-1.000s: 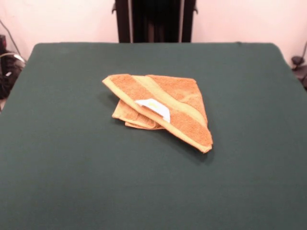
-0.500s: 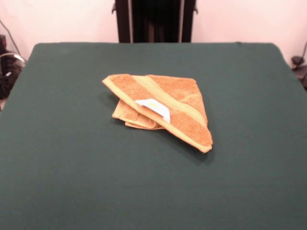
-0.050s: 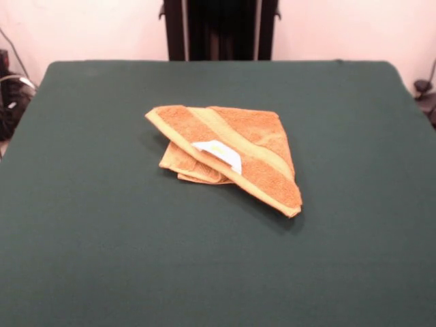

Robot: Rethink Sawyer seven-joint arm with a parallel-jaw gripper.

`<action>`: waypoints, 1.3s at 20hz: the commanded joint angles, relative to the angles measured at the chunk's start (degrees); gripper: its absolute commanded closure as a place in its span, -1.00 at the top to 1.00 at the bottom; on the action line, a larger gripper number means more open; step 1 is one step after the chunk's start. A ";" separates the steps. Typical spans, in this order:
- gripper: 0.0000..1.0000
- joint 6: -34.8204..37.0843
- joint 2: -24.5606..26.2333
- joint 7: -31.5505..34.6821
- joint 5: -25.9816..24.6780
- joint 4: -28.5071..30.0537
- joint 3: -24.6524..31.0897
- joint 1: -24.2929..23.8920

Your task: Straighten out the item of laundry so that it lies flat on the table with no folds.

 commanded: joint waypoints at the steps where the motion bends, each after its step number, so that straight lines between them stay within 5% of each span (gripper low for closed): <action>1: 1.00 -5.02 6.61 4.12 -1.32 3.76 6.51 0.40; 16: 1.00 -7.45 19.68 3.49 -2.03 -11.02 6.62 -2.34; 22: 1.00 8.50 10.05 3.79 0.47 -14.64 4.64 0.96; 26: 1.00 16.54 9.06 3.62 0.02 -19.77 3.78 1.95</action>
